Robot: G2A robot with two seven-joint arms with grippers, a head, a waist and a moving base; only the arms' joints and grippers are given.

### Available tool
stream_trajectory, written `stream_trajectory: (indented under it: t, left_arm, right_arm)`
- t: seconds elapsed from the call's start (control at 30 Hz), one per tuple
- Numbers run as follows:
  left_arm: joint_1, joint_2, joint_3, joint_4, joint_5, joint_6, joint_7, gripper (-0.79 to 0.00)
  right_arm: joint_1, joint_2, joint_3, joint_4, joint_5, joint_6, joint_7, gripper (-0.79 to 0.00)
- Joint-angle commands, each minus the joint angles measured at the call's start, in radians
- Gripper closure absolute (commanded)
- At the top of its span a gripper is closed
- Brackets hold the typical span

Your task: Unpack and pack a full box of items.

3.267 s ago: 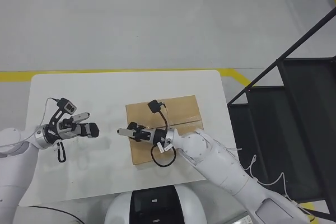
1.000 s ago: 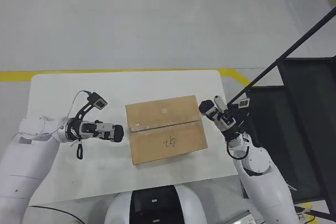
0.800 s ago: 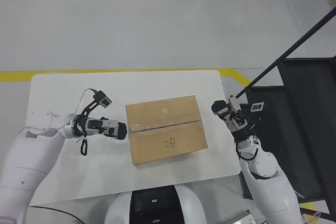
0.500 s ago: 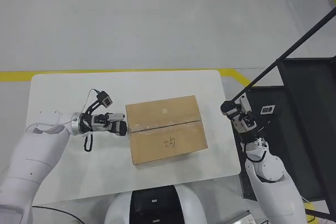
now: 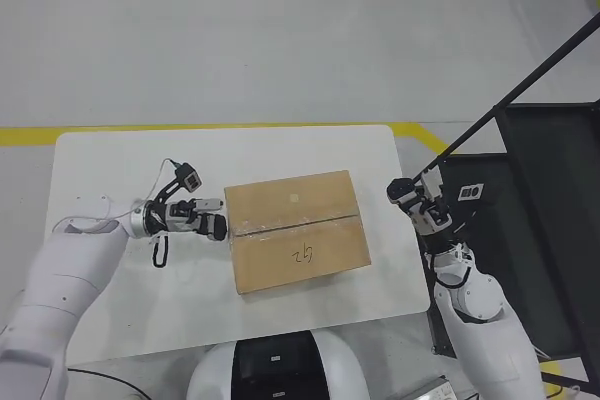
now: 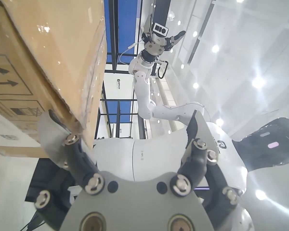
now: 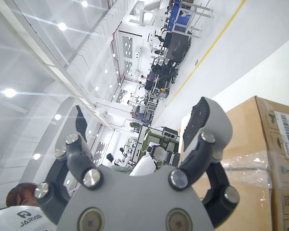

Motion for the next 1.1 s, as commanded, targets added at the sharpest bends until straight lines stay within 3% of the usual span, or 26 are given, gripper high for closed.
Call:
stream_trajectory:
  t: [0.0,0.3,0.6,0.7,0.77,0.83,1.07]
  left_arm:
    - [0.009,0.009,-0.030,0.004,-0.014,-0.004,0.005,-0.785]
    - [0.114,0.066,-0.240,-0.039,-0.123,-0.049,0.058,-0.785]
    - [0.231,0.083,-0.411,-0.080,-0.293,-0.092,0.317,-0.785]
    - [0.257,0.085,-0.443,-0.107,-0.312,-0.098,0.379,-0.785]
    - [0.280,0.083,-0.464,-0.127,-0.328,-0.093,0.488,-0.785]
    - [0.312,0.083,-0.469,-0.189,-0.301,-0.094,0.542,-0.785]
    - [0.313,0.083,-0.469,-0.189,-0.301,-0.094,0.542,-0.784]
  right_arm:
    - [0.003,-0.002,-0.005,0.002,-0.002,-0.009,-0.011,-0.785]
    - [0.005,-0.008,-0.018,0.012,-0.012,-0.017,-0.064,-0.785]
    - [0.005,-0.008,-0.018,0.012,-0.012,-0.017,-0.064,-0.785]
    - [0.005,-0.008,-0.018,0.012,-0.012,-0.017,-0.064,-0.785]
    - [0.005,-0.008,-0.018,0.012,-0.012,-0.017,-0.064,-0.785]
    - [0.005,-0.008,-0.018,0.012,-0.012,-0.017,-0.064,-0.785]
    - [0.005,-0.008,-0.018,0.012,-0.012,-0.017,-0.064,-0.785]
